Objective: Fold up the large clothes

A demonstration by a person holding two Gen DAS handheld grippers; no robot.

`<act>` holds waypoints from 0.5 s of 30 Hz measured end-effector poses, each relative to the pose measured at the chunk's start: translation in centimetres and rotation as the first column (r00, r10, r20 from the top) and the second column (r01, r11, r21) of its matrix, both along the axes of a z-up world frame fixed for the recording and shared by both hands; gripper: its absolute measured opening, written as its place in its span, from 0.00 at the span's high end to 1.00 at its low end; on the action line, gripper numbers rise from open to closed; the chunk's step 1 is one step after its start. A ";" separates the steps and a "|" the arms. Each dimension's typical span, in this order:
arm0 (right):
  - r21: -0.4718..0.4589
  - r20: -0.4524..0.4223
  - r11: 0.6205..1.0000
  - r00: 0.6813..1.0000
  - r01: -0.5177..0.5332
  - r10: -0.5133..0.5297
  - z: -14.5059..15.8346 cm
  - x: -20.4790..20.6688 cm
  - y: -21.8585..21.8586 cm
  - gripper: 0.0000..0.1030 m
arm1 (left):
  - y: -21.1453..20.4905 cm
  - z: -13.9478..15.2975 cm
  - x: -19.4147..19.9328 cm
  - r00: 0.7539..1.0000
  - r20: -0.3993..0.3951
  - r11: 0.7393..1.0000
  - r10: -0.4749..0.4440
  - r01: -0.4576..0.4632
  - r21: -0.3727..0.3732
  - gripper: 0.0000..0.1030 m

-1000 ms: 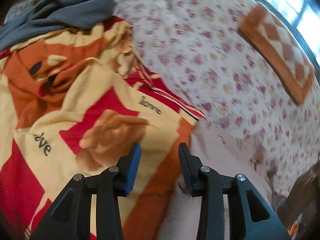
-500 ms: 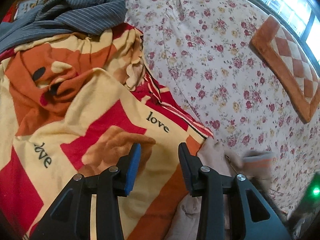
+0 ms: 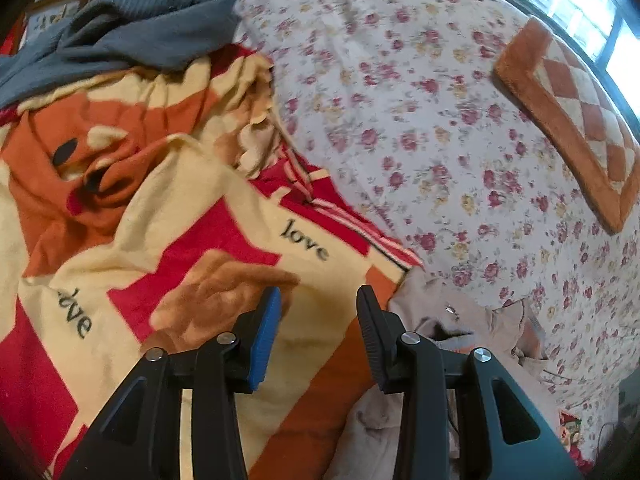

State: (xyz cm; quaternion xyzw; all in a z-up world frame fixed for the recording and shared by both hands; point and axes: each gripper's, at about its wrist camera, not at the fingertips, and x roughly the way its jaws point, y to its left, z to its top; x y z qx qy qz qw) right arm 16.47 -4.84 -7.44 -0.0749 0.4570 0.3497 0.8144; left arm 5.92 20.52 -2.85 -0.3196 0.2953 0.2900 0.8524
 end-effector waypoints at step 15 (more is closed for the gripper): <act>0.156 0.184 0.841 0.821 0.519 -0.541 1.7 3.6 -26.0 0.77 | -12.7 -2.3 12.0 0.829 -0.160 0.812 -0.535 0.557 0.174 0.91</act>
